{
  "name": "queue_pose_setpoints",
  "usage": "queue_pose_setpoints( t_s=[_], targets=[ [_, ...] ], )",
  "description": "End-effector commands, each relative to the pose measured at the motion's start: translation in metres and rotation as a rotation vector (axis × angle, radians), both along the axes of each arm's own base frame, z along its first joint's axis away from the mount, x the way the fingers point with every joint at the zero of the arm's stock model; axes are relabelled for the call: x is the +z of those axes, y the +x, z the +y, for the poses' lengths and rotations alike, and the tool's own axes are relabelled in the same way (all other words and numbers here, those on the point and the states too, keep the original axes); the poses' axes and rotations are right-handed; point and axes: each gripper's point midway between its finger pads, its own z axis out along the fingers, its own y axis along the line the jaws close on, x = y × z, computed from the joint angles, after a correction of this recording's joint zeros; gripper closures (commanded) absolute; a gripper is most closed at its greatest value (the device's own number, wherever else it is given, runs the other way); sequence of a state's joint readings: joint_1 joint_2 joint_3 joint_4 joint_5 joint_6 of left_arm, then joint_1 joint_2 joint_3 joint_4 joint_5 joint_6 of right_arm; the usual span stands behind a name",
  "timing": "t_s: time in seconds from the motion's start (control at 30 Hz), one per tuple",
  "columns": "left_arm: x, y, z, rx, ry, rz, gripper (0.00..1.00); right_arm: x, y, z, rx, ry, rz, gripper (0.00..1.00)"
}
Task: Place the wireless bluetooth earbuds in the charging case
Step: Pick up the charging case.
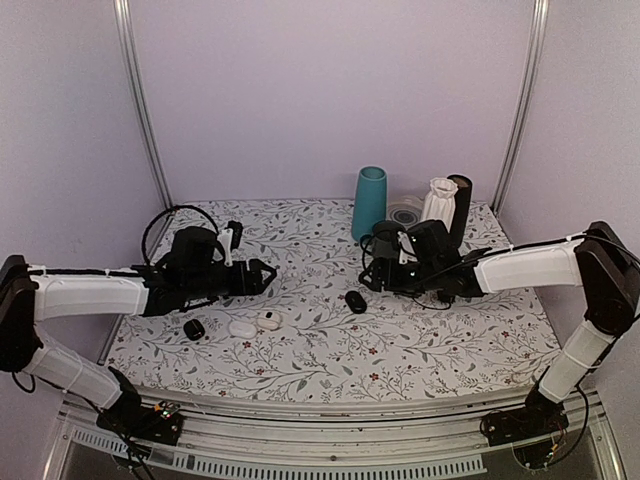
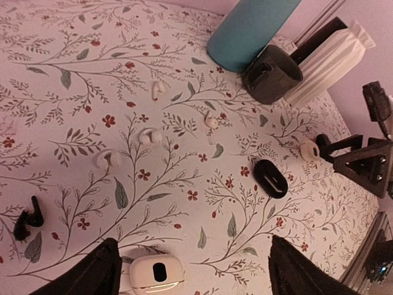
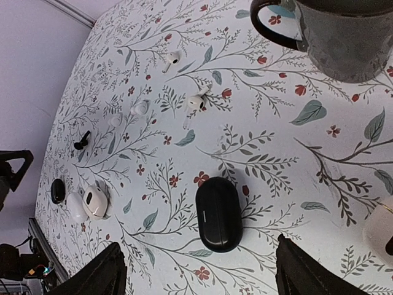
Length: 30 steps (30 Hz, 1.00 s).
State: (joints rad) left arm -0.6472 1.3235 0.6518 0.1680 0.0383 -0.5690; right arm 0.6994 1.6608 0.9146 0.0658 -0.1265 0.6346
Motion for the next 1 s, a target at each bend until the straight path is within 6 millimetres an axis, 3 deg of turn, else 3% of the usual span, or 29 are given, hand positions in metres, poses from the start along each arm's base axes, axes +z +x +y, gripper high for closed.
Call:
queue_pose_setpoints(
  t_s=[0.0, 0.37, 0.6, 0.97],
  targets=[
    [-0.028, -0.002, -0.005, 0.013, 0.197, 0.062, 0.17, 0.021, 0.002, -0.007, -0.012, -0.024, -0.066, 0.16],
    [-0.085, -0.011, -0.011, -0.013, 0.416, 0.206, 0.15, 0.050, 0.000, -0.016, -0.034, -0.007, -0.128, 0.16],
    [-0.103, -0.016, -0.022, -0.061, 0.495, 0.237, 0.15, 0.055, -0.001, -0.017, -0.030, -0.002, -0.140, 0.16],
    [-0.120, -0.019, -0.015, -0.064, 0.591, 0.282, 0.20, 0.051, -0.004, -0.018, -0.027, -0.003, -0.129, 0.16]
  ],
)
